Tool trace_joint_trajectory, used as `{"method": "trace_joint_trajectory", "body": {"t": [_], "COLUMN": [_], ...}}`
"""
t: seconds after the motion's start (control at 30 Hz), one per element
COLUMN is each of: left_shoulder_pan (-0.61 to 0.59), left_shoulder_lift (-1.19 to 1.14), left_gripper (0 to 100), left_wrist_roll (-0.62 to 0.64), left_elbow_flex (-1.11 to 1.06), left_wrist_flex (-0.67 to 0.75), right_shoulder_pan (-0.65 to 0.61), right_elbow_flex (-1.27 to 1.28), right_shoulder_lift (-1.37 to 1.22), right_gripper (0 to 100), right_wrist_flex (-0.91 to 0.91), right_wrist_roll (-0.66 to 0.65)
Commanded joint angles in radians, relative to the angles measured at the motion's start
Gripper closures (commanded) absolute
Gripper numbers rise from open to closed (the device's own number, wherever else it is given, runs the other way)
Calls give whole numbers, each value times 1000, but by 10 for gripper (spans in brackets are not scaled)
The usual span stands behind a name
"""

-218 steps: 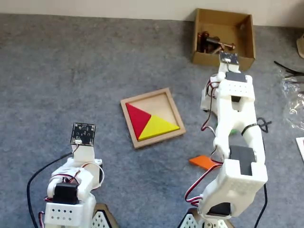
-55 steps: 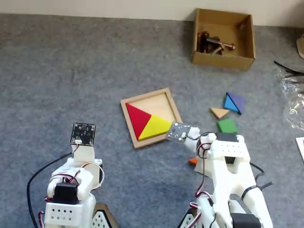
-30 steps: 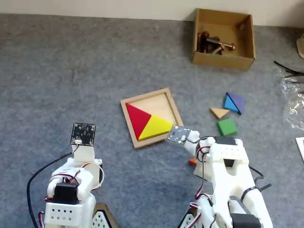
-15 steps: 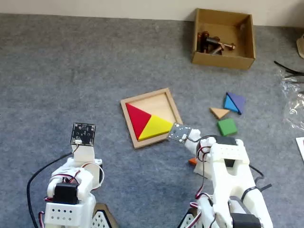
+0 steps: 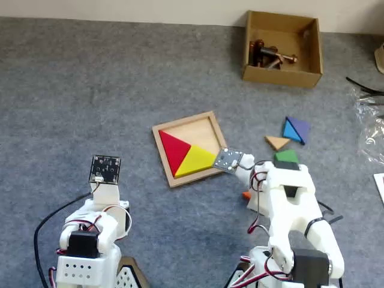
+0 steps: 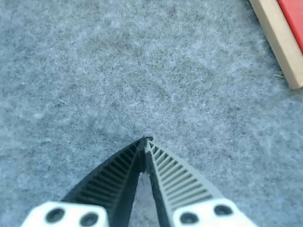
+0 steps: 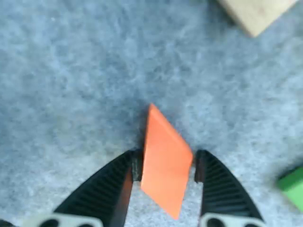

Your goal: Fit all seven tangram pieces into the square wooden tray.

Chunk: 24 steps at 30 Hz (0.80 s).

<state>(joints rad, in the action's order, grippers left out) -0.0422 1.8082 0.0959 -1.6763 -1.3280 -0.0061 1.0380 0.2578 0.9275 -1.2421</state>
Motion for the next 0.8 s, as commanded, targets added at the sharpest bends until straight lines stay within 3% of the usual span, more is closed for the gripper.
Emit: {"method": "trace_joint_trajectory", "body": {"t": [0.0,0.37,0.57,0.77], "left_shoulder_pan": [16,16,16,16], "left_shoulder_lift": [7,7,7,7], "left_gripper": [995,995,995,995], "left_wrist_roll": [6,6,6,6], "left_elbow_flex": [-19,-19,-19,-19], "left_wrist_flex": [3,3,3,3], "right_shoulder_pan": [4,-1,-13,-19], "right_elbow_flex": [15,-2,-84,-110], "right_shoulder_lift": [-58,-56,-56,-56], "right_gripper": [843,846,965,971], "right_wrist_flex": [-4,-2,82,125], "right_wrist_roll": [-11,-12,-12,-15]}}
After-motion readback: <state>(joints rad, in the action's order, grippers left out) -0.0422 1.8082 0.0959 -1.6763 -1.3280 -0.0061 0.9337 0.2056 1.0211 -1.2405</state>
